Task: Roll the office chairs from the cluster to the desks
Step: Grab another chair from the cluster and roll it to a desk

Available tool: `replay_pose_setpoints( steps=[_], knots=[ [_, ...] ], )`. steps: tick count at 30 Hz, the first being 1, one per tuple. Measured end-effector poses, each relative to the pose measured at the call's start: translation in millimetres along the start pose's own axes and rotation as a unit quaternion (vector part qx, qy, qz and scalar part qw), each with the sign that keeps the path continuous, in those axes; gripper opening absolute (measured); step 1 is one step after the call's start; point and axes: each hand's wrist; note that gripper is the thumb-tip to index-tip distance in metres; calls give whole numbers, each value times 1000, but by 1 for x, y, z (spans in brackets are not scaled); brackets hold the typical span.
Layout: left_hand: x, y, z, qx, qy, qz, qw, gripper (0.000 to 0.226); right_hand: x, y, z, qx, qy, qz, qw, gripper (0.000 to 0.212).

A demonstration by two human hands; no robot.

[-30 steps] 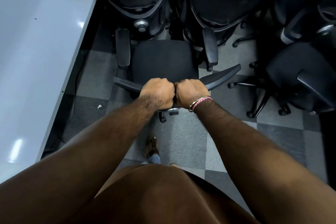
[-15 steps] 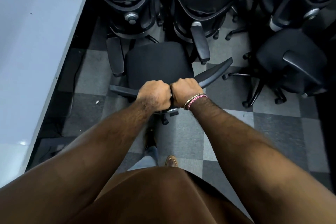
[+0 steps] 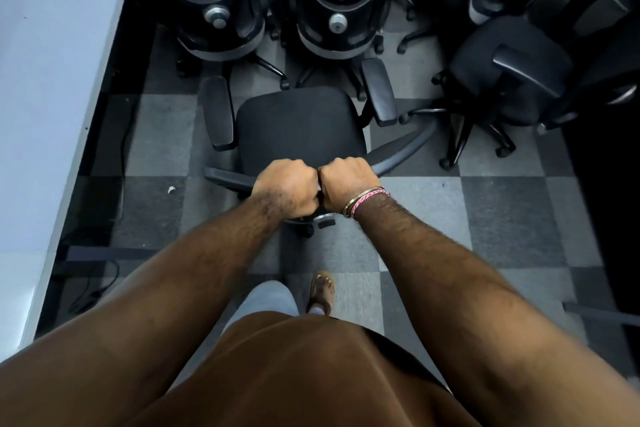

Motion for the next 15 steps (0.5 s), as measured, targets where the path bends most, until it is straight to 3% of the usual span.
replay_pose_setpoints(
  steps=[6,15],
  knots=[
    [40,-4,-21,3,-58,14,998,22,53,-16,30,-16,-62,-6,998,18],
    [98,-18,-48,-47,-169,-24,984,19,127,-37,86,-51,-176,-11,983,21]
  ],
)
Point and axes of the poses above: each hand's wrist, its own x-axis away from the middle knuckle, its own y-axis out of the back of the hand, z = x × y, and after that the axes turned 8 degrees about -x, right-handed
